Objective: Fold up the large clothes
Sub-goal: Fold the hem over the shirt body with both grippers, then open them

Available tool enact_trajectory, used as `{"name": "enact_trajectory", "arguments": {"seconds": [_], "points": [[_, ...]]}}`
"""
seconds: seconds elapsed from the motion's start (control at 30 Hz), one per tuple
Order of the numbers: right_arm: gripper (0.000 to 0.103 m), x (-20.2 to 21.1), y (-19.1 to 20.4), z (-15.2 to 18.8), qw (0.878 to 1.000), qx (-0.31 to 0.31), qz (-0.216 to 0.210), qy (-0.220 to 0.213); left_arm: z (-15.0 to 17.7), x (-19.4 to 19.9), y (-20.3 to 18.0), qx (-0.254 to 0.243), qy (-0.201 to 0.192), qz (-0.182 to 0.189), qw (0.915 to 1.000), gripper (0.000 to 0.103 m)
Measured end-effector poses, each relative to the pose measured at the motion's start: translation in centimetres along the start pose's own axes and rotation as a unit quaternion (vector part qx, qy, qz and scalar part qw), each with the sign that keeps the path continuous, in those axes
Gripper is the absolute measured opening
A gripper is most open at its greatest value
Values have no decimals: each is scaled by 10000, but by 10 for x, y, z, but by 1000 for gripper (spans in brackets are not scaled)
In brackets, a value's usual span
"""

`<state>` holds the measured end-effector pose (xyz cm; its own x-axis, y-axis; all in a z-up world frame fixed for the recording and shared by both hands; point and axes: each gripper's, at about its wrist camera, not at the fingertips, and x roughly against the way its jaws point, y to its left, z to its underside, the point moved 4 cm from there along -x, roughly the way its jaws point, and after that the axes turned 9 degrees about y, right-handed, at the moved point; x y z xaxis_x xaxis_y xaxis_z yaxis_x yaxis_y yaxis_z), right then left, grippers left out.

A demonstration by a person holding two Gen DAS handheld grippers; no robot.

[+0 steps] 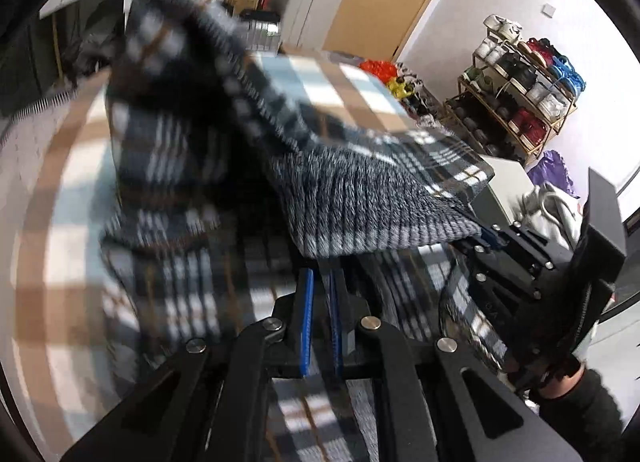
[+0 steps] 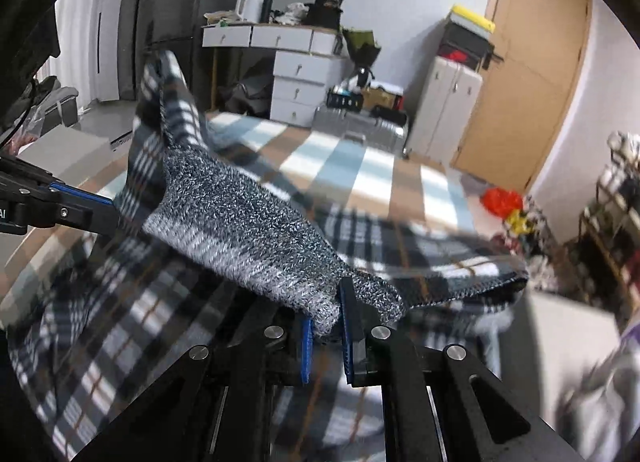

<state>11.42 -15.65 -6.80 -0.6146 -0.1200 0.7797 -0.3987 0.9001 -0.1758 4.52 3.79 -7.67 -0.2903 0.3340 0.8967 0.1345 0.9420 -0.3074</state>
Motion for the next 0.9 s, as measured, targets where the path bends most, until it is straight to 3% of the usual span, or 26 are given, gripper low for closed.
{"name": "enact_trajectory", "arguments": {"seconds": [0.13, 0.2, 0.27, 0.4, 0.5, 0.53, 0.57, 0.6, 0.63, 0.67, 0.77, 0.83, 0.9], "points": [[11, -13, 7, 27, 9992, -177, -150, 313, 22, -15, 4, 155, 328, -70, 9993, 3], [11, -18, 10, 38, 9991, -145, -30, 396, 31, -23, 2, 65, 639, -67, 9979, 3], [12, -26, 13, 47, 9988, -76, 80, 484, 35, -17, -3, -69, 687, -9, 9976, 3], [13, -30, 21, 54, 9977, 295, 227, 572, 25, 31, -29, -564, 270, 198, 9978, 3], [13, -31, 15, 54, 9980, 123, 77, 612, 2, 70, -47, -886, -26, 106, 9960, 6], [13, -31, 14, 54, 9980, 114, 57, 617, -9, 79, -52, -963, -72, 6, 9953, 9], [13, -31, 14, 54, 9980, 150, 70, 616, -23, 86, -56, -1019, -122, -114, 9947, 25], [13, -32, 15, 55, 9978, 203, 106, 617, -40, 93, -56, -1005, -210, -280, 9943, 50], [13, -32, 16, 56, 9976, 268, 156, 616, -52, 96, -54, -944, -313, -424, 9941, 59], [13, -31, 18, 56, 9971, 365, 236, 620, -68, 99, -52, -876, -408, -510, 9940, 64], [13, -28, 24, 63, 9963, 496, 337, 619, -96, 97, -38, -850, -393, -848, 9920, 64], [13, -26, 25, 67, 9957, 591, 390, 591, -116, 80, -24, -799, -161, -1012, 9915, 64], [13, -26, 28, 71, 9947, 716, 454, 574, -110, 54, -2, -665, 312, -881, 9934, 64]]}}
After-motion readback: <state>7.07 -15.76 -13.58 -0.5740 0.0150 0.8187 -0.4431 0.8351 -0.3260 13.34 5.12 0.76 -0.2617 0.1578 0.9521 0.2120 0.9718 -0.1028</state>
